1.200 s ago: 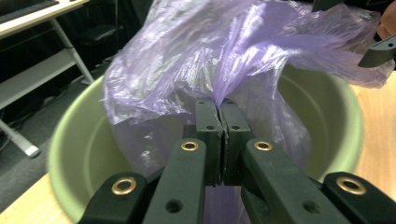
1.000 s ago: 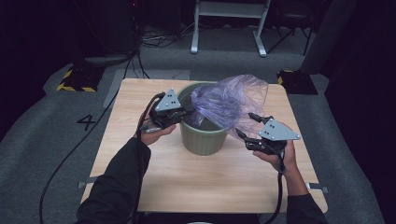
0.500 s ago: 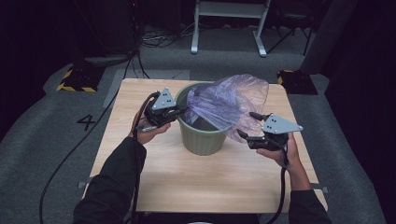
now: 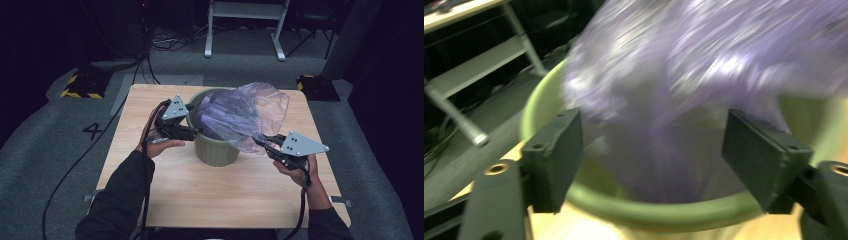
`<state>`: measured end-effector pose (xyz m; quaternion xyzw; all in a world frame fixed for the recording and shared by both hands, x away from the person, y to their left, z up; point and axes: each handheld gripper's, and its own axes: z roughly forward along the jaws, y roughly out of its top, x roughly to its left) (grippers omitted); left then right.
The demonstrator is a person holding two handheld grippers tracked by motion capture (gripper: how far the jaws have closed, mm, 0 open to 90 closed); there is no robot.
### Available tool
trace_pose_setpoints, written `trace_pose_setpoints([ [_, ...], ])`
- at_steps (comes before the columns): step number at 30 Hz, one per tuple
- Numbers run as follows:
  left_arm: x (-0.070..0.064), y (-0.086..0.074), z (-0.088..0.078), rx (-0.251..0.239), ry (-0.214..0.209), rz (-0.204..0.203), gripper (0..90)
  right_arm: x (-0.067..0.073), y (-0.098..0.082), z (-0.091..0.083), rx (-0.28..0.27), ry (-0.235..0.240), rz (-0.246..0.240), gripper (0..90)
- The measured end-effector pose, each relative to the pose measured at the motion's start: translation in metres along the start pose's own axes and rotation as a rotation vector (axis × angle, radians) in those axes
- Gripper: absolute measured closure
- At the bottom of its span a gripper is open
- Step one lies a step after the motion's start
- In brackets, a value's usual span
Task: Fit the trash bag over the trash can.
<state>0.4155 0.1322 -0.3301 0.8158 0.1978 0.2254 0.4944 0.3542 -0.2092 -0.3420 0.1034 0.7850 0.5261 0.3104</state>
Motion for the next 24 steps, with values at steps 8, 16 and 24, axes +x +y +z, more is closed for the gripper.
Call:
trace_pose_setpoints([
  [8, -0.001, -0.004, -0.010, 0.032, 0.026, 0.033, 19.7, -0.001, 0.002, -0.003, 0.039, -0.063, -0.002, 90.0],
  [16, 0.014, -0.008, -0.012, -0.038, -0.017, -0.066, 19.9, -0.021, -0.001, -0.016, 0.045, -0.190, 0.044, 90.0],
  [24, -0.021, 0.025, -0.017, -0.121, -0.101, 0.045, 19.3, -0.006, 0.011, -0.010, 0.030, -0.101, -0.014, 89.7],
])
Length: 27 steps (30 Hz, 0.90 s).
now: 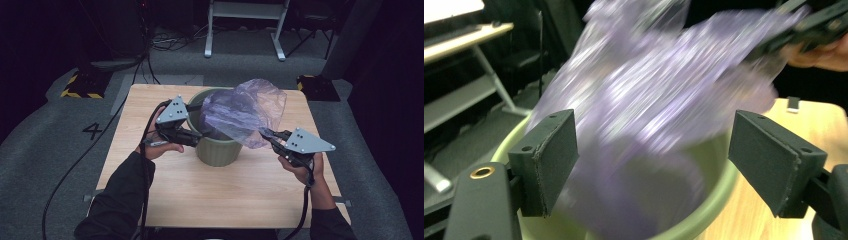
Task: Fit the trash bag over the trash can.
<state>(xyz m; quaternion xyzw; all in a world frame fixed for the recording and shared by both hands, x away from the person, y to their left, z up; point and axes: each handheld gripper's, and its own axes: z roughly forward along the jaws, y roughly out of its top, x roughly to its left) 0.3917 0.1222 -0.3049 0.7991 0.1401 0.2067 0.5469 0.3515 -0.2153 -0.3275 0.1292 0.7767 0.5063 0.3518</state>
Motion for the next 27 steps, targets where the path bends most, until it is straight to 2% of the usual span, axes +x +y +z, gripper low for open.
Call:
trace_pose_setpoints([
  [2, -0.008, 0.005, 0.004, 0.014, 0.021, 0.022, 19.5, 0.005, 0.003, 0.001, -0.006, 0.027, -0.005, 89.5],
  [6, -0.017, 0.009, 0.011, 0.042, 0.013, 0.043, 19.9, 0.015, 0.010, 0.005, -0.022, 0.079, -0.016, 88.8],
  [8, -0.018, 0.006, 0.013, 0.044, -0.012, 0.053, 24.3, 0.021, 0.012, 0.008, -0.021, 0.103, -0.033, 88.7],
  [9, -0.019, 0.005, 0.013, 0.051, -0.017, 0.054, 28.9, 0.025, 0.013, 0.009, -0.020, 0.118, -0.039, 88.5],
  [10, -0.019, 0.003, 0.014, 0.061, -0.034, 0.060, 37.6, 0.028, 0.014, 0.011, -0.016, 0.132, -0.039, 88.1],
  [11, -0.019, 0.001, 0.014, 0.068, -0.031, 0.068, 46.4, 0.031, 0.015, 0.013, -0.013, 0.145, -0.041, 87.5],
  [12, -0.019, -0.001, 0.015, 0.083, -0.030, 0.077, 49.5, 0.033, 0.014, 0.015, -0.015, 0.156, -0.037, 87.6],
  [15, -0.019, -0.009, 0.012, 0.104, -0.026, 0.096, 68.5, 0.038, 0.010, 0.021, -0.026, 0.192, -0.012, 85.9],
  [18, -0.018, -0.017, 0.003, 0.079, -0.017, 0.098, 80.6, 0.043, 0.005, 0.024, -0.030, 0.218, -0.004, 81.5],
  [20, -0.017, -0.022, -0.003, 0.065, -0.031, 0.090, 85.2, 0.046, 0.003, 0.025, -0.034, 0.221, -0.002, 76.3],
  [23, -0.015, -0.030, -0.012, 0.060, -0.025, 0.088, 87.3, 0.047, 0.001, 0.025, -0.054, 0.252, 0.020, 64.9],
  [27, -0.010, -0.041, -0.020, 0.044, -0.031, 0.047, 87.3, 0.047, -0.003, 0.024, -0.052, 0.264, 0.035, 52.7],
])
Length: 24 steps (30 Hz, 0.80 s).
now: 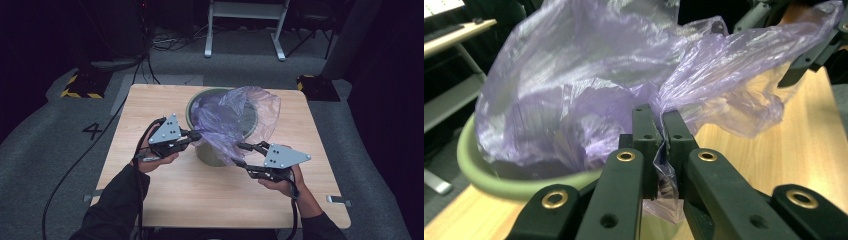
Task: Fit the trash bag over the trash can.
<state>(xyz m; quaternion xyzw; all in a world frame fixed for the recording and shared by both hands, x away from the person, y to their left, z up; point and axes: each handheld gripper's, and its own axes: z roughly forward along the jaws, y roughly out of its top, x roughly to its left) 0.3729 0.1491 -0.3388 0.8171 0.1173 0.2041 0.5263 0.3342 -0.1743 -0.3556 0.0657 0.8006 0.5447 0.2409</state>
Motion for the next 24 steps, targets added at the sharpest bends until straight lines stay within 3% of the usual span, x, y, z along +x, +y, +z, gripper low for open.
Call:
trace_pose_setpoints([
  [7, 0.002, -0.019, -0.003, -0.009, -0.010, -0.043, 86.4, -0.006, -0.007, -0.015, -0.021, -0.050, 0.047, 41.5],
  [10, 0.001, -0.024, -0.001, -0.006, -0.013, -0.054, 86.1, -0.015, -0.010, -0.023, -0.022, -0.128, 0.086, 39.0],
  [13, 0.001, -0.028, 0.002, -0.002, -0.015, -0.059, 86.3, -0.023, -0.011, -0.031, -0.024, -0.170, 0.110, 35.9],
  [15, 0.002, -0.029, 0.004, 0.003, -0.014, -0.066, 86.3, -0.028, -0.010, -0.037, -0.031, -0.162, 0.119, 35.5],
  [19, 0.004, -0.034, 0.008, 0.001, -0.021, -0.087, 86.1, -0.034, -0.013, -0.050, -0.003, -0.170, 0.112, 35.7],
  [21, 0.004, -0.036, 0.009, 0.004, -0.023, -0.087, 86.0, -0.037, -0.016, -0.054, 0.005, -0.217, 0.123, 35.7],
  [24, 0.004, -0.037, 0.012, 0.016, -0.020, -0.087, 84.8, -0.042, -0.017, -0.053, 0.014, -0.251, 0.148, 33.2],
])
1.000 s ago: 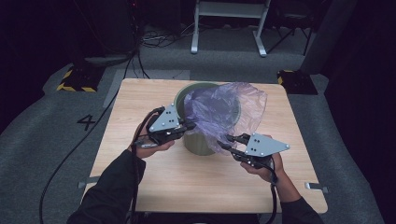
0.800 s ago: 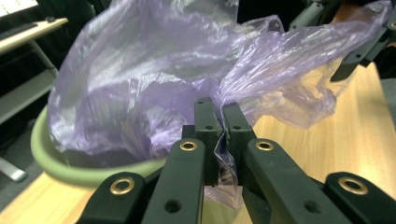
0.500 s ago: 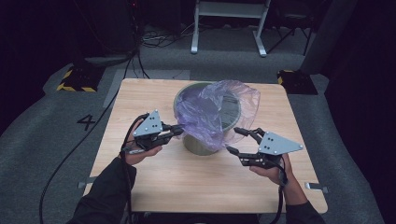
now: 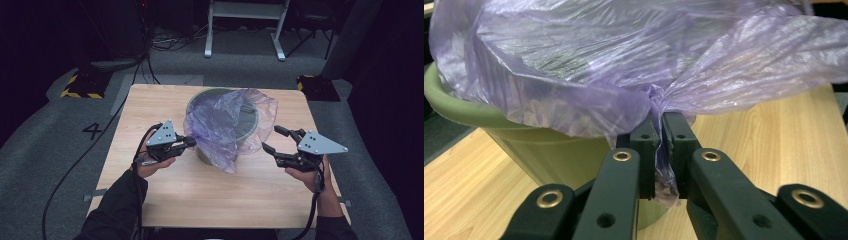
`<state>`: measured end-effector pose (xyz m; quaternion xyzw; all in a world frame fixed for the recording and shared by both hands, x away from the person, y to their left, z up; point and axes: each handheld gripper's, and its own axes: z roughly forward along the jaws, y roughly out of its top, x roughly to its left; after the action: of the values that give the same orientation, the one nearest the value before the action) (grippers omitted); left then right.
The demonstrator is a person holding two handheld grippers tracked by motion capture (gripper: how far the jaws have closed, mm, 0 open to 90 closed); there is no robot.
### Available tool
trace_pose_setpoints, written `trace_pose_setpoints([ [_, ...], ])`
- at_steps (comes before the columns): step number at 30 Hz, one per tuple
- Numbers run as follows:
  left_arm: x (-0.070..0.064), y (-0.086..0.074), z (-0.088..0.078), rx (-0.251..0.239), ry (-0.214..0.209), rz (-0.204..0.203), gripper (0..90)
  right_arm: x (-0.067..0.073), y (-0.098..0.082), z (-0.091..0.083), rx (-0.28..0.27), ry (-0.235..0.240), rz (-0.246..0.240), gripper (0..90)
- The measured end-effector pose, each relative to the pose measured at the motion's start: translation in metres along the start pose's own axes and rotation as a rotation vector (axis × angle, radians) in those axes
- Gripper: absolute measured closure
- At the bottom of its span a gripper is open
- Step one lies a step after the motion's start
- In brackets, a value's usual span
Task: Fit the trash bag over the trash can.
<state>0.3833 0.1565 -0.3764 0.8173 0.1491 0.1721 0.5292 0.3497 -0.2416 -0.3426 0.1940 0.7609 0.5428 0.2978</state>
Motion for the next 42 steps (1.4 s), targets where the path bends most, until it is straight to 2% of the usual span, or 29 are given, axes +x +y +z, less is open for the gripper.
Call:
trace_pose_setpoints([
  [3, -0.001, -0.002, 0.002, 0.008, 0.007, 0.004, 82.7, -0.001, 0.001, 0.008, 0.027, -0.029, -0.029, 28.1],
  [5, -0.002, -0.003, 0.003, 0.022, 0.012, 0.012, 81.0, -0.005, -0.001, 0.016, 0.066, -0.084, -0.078, 25.5],
  [6, -0.002, -0.003, 0.003, 0.033, 0.021, 0.018, 79.8, -0.008, -0.004, 0.019, 0.076, -0.082, -0.066, 24.4],
  [8, -0.002, -0.005, 0.003, 0.043, 0.023, 0.016, 77.6, -0.016, -0.010, 0.024, 0.083, -0.038, -0.020, 23.8],
  [10, -0.002, -0.007, 0.002, 0.048, 0.027, 0.017, 76.5, -0.020, -0.015, 0.030, 0.100, -0.021, -0.007, 26.4],
  [12, -0.002, -0.009, 0.000, 0.051, 0.031, 0.008, 65.9, -0.025, -0.020, 0.034, 0.085, 0.032, 0.034, 37.3],
  [14, -0.004, -0.010, -0.003, 0.054, 0.039, -0.003, 50.2, -0.028, -0.023, 0.038, 0.091, 0.049, 0.054, 54.4],
  [15, -0.005, -0.010, -0.004, 0.057, 0.039, -0.005, 41.7, -0.028, -0.023, 0.039, 0.095, 0.047, 0.050, 58.4],
  [19, -0.013, -0.010, -0.016, 0.043, 0.066, -0.011, 19.4, -0.029, -0.023, 0.038, 0.079, 0.029, 0.041, 79.0],
  [20, -0.015, -0.009, -0.020, 0.034, 0.073, -0.012, 16.4, -0.029, -0.023, 0.037, 0.075, 0.023, 0.040, 82.1],
  [22, -0.018, -0.007, -0.028, 0.020, 0.082, -0.008, 15.7, -0.030, -0.023, 0.035, 0.067, 0.005, 0.041, 86.3],
  [27, -0.025, 0.000, -0.044, -0.003, 0.118, -0.004, 15.7, -0.031, -0.022, 0.031, 0.056, -0.069, 0.029, 90.0],
  [29, -0.027, 0.003, -0.049, -0.021, 0.106, -0.001, 15.6, -0.031, -0.022, 0.030, 0.056, -0.077, 0.027, 90.0],
  [33, -0.027, 0.007, -0.056, -0.054, 0.095, -0.024, 15.6, -0.032, -0.023, 0.027, 0.050, -0.098, 0.023, 90.0],
  [35, -0.026, 0.009, -0.055, -0.050, 0.104, -0.027, 16.0, -0.032, -0.023, 0.025, 0.037, -0.095, 0.044, 87.2],
  [36, -0.026, 0.010, -0.053, -0.041, 0.105, -0.023, 16.7, -0.032, -0.022, 0.025, 0.029, -0.097, 0.045, 82.7],
  [38, -0.026, 0.009, -0.047, -0.024, 0.109, -0.025, 20.3, -0.032, -0.021, 0.024, 0.011, -0.099, 0.062, 62.2],
  [39, -0.024, 0.008, -0.044, -0.020, 0.103, -0.032, 25.3, -0.031, -0.020, 0.024, 0.016, -0.099, 0.071, 59.1],
  [40, -0.023, 0.006, -0.041, -0.018, 0.100, -0.040, 28.2, -0.030, -0.020, 0.024, 0.018, -0.089, 0.065, 51.3],
  [42, -0.019, 0.002, -0.037, -0.018, 0.094, -0.054, 32.1, -0.026, -0.019, 0.026, 0.034, -0.100, 0.035, 37.4],
])
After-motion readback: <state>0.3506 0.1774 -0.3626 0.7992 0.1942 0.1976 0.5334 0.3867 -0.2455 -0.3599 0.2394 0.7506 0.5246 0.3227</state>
